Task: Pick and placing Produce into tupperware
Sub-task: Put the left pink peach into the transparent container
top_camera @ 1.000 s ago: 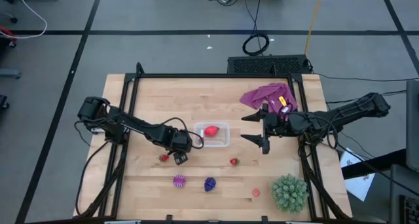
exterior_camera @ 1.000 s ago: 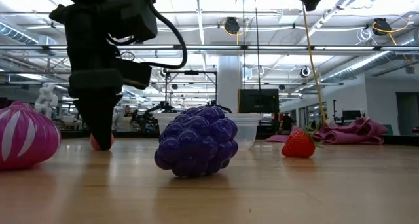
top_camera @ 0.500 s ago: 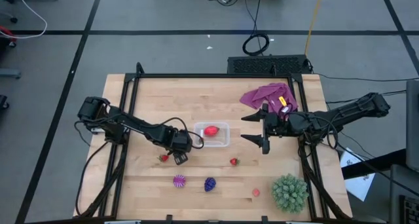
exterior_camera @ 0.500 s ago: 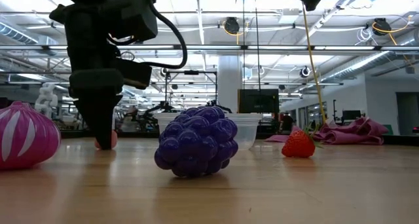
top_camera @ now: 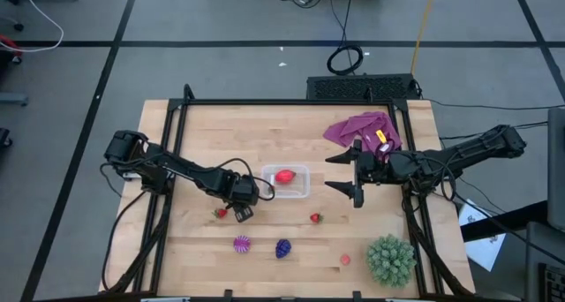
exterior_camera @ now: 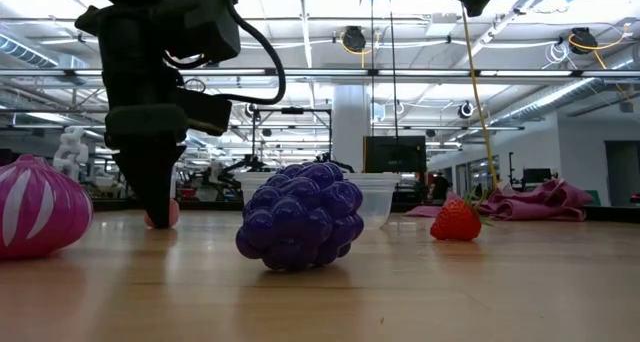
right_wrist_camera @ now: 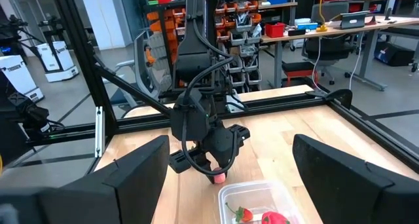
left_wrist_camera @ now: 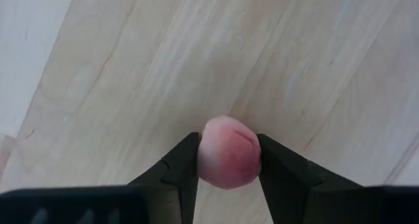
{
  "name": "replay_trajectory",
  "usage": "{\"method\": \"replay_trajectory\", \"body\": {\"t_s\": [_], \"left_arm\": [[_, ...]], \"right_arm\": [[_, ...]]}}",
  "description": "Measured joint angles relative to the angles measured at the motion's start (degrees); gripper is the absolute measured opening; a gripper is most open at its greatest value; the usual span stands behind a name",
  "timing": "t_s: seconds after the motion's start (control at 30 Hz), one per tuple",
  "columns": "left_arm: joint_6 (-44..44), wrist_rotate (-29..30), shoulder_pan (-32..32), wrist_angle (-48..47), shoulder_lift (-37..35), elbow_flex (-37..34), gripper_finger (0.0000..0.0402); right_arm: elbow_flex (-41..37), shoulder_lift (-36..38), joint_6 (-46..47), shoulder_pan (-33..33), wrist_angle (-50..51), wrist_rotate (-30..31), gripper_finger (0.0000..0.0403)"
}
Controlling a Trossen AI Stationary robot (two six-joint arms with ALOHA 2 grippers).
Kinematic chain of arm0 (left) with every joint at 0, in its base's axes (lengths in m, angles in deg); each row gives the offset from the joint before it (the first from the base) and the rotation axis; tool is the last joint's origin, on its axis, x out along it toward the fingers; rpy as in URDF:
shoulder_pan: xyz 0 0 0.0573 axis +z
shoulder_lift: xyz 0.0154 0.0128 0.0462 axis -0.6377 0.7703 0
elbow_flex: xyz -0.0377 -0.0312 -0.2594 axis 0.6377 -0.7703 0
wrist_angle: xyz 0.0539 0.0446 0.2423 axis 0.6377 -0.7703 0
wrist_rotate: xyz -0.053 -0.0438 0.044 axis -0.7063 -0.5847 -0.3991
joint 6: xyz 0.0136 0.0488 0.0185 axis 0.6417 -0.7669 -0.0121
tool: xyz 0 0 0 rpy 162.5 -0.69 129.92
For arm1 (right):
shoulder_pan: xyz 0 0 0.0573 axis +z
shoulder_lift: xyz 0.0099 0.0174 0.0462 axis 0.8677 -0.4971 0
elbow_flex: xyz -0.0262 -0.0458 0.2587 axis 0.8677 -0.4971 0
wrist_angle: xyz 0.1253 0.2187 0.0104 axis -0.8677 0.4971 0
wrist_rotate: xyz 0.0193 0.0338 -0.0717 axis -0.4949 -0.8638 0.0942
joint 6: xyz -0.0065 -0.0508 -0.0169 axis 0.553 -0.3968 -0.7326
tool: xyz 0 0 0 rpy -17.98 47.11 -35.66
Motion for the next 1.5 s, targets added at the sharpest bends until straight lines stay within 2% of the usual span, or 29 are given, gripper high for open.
{"method": "replay_trajectory", "body": {"t_s": [0.3, 0.5, 0.63, 0.8, 1.0, 1.23, 1.5], "left_arm": [[-0.12, 0.33, -0.02, 0.00, 0.00, 0.13, 0.0140], [-2.55, 0.48, -0.02, -2.35, 0.00, 3.28, 0.0140], [-3.79, 0.90, 0.09, -9.52, 0.00, 7.90, 0.0140], [-4.98, 4.09, 0.09, -20.36, 0.00, 15.70, 0.0141], [-9.76, 8.19, 0.09, -26.48, 0.00, 26.24, 0.0141], [-15.52, 12.77, 0.31, -24.02, -0.02, 33.42, 0.0141], [-21.18, 9.32, 3.90, -16.84, 3.11, 33.42, 0.0141]], "right_arm": [[0.00, 0.00, 0.00, 0.00, -0.02, 0.00, 0.0317], [0.00, -0.02, 0.00, 0.00, -0.52, 0.00, 0.0317], [0.00, -0.02, 0.00, 0.00, -0.61, 0.00, 0.0317], [0.00, -0.02, -0.02, 0.00, -0.63, 0.00, 0.0317], [0.00, -0.02, -0.17, 0.00, -0.61, 0.00, 0.0317], [0.00, 0.56, -2.17, 0.00, -1.42, 0.02, 0.0317], [0.00, 2.68, -2.56, -0.04, -1.59, 0.02, 0.0317]]}}
